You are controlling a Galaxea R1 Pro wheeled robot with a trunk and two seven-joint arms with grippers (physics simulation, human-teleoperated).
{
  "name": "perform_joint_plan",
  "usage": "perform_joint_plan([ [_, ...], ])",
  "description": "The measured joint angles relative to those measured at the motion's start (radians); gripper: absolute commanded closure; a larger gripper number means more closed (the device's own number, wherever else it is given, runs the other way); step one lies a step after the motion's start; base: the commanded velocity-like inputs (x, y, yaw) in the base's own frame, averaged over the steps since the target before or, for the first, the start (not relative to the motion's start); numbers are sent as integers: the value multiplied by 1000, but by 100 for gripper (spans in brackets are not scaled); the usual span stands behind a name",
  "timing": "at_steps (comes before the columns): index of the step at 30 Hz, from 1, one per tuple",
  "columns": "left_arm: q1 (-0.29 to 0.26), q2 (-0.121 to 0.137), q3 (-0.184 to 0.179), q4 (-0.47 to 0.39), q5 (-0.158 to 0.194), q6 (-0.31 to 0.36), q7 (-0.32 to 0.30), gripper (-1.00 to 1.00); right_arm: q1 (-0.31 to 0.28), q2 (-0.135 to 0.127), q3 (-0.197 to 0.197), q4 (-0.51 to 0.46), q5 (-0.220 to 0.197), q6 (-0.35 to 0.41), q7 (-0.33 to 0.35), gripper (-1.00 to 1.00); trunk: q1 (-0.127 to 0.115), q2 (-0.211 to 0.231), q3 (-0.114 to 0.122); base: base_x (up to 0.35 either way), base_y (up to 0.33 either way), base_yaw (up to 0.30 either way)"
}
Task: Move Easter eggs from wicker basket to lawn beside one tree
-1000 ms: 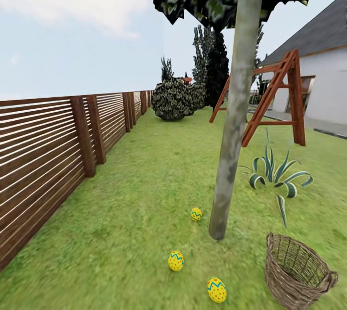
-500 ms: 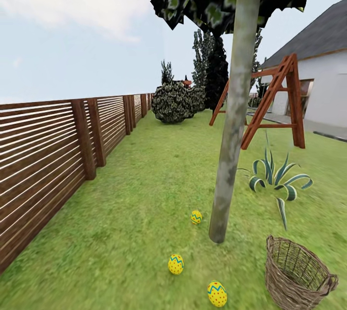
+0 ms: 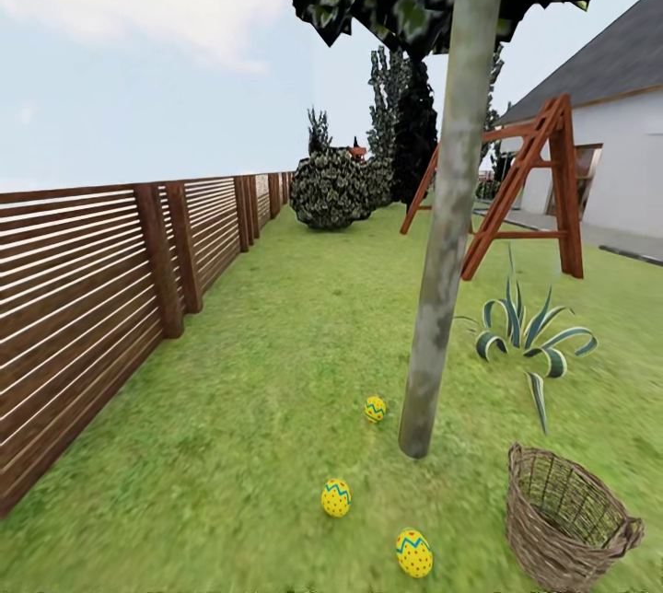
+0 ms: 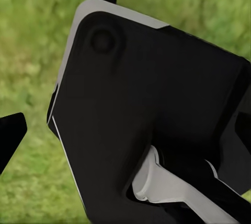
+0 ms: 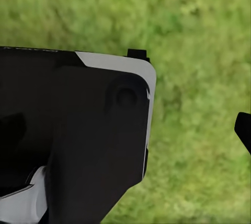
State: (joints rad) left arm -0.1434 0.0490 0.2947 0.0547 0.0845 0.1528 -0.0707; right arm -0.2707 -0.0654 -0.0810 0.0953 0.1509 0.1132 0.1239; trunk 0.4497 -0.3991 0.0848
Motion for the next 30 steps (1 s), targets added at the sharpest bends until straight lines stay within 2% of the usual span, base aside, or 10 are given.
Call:
perform_joint_plan([
  [12,0,-5,0,1,-1,2,0,-100,0,0,-1,0,0,4,0,-100,0,0,-19,0,0,0],
  [16,8,-33,0,3,-2,7,6,-100,1,1,0,1,1,14,0,-100,0,0,-26,0,0,0],
  [24,65,-37,0,3,-3,7,9,-100,116,9,0,2,2,16,0,-100,0,0,-39,0,0,0],
  [30,92,-40,0,3,-3,8,9,-100,158,15,0,2,2,18,0,-100,0,0,-48,0,0,0],
])
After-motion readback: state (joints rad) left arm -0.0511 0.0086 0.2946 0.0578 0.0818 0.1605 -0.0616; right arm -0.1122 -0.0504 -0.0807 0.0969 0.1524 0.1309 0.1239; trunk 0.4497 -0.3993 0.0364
